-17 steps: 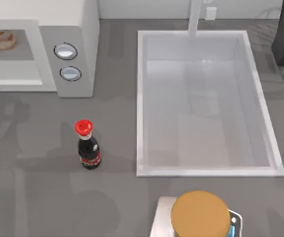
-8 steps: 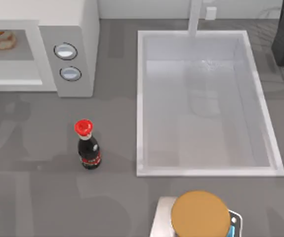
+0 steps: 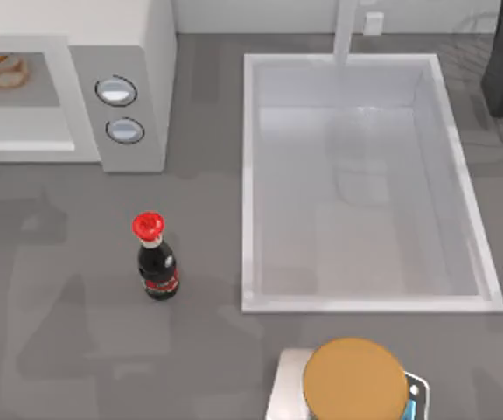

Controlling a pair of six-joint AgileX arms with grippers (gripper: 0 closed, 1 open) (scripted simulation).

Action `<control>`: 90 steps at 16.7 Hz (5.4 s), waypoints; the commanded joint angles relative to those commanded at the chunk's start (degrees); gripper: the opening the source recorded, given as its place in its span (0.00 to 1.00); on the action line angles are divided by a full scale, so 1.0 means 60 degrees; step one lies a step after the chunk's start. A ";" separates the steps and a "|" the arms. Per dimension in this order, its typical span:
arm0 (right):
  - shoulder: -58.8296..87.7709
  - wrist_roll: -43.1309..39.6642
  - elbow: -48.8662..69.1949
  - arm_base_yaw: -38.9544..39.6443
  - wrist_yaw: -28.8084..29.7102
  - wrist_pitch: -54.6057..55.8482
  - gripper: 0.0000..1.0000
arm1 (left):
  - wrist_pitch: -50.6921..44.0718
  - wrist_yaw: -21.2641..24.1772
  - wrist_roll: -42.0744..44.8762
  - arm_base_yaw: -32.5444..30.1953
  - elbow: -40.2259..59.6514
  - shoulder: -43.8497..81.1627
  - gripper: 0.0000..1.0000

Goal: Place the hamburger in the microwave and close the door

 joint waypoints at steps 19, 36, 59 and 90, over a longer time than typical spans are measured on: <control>0.0000 0.0000 0.0000 0.0000 0.0000 0.0000 1.00 | -0.3138 -0.1347 -0.0576 -0.1570 -0.3560 -0.9108 1.00; 0.0000 0.0000 0.0000 0.0000 0.0000 0.0000 1.00 | -0.3138 -0.1347 -0.0576 -0.1570 -0.3560 -0.9108 0.00; 0.0000 0.0000 0.0000 0.0000 0.0000 0.0000 1.00 | -0.0638 0.1374 -0.0526 0.1158 -0.3448 -0.6502 0.00; 0.0000 0.0000 0.0000 0.0000 0.0000 0.0000 1.00 | -0.3225 0.2181 0.2652 0.3447 0.2422 0.0701 0.00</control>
